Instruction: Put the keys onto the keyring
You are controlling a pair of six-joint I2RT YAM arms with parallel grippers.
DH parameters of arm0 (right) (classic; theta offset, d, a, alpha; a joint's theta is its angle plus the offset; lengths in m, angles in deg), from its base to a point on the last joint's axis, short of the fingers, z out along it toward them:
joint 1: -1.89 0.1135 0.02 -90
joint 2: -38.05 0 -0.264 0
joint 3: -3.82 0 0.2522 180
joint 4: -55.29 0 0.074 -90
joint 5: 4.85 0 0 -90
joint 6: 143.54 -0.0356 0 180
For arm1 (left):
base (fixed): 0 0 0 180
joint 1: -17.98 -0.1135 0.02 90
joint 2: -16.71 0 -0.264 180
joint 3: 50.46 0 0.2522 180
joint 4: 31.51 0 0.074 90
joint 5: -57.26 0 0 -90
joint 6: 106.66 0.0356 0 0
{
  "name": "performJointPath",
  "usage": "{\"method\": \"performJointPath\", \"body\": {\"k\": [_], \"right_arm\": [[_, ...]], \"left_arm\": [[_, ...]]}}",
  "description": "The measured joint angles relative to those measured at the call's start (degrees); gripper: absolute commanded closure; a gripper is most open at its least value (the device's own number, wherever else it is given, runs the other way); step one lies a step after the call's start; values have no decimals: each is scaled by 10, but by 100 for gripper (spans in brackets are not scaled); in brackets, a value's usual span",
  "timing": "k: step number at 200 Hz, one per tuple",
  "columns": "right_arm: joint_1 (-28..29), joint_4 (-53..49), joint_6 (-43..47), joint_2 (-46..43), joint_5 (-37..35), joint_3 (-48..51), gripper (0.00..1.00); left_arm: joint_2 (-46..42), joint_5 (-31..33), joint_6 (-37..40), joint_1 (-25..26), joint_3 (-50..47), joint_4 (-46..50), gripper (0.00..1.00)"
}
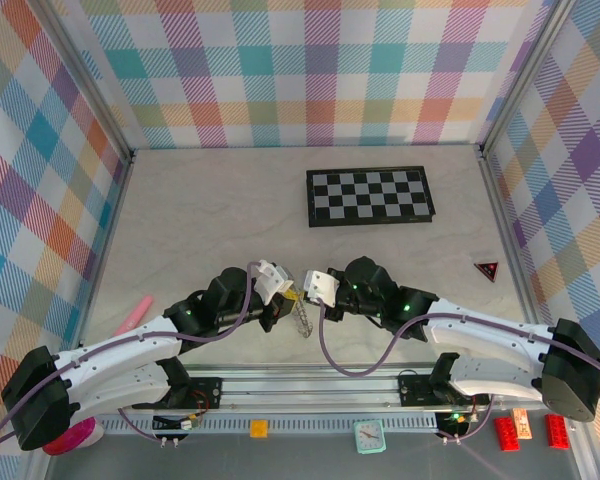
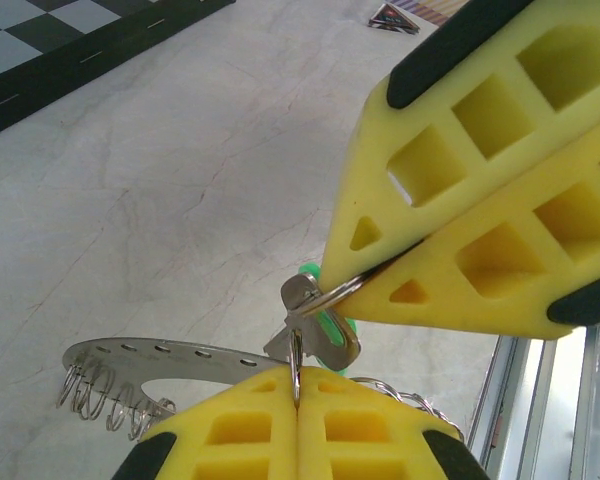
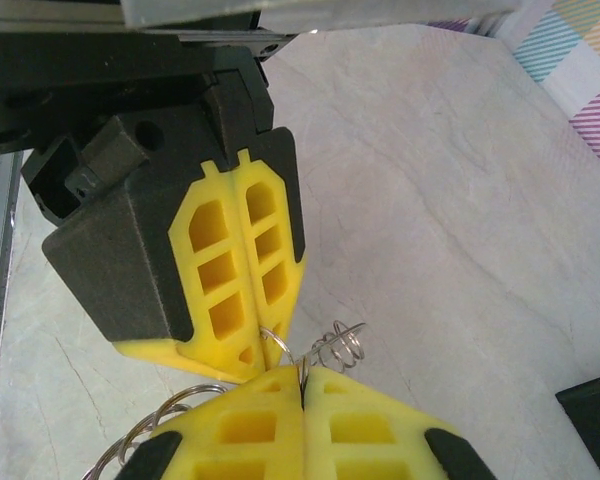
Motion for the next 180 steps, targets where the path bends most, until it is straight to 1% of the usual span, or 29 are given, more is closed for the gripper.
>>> {"method": "performJointPath", "body": {"k": [180], "right_arm": [[4, 3, 2, 0, -10, 1, 100]], "left_arm": [[7, 0, 0, 0, 0, -8, 100]]}}
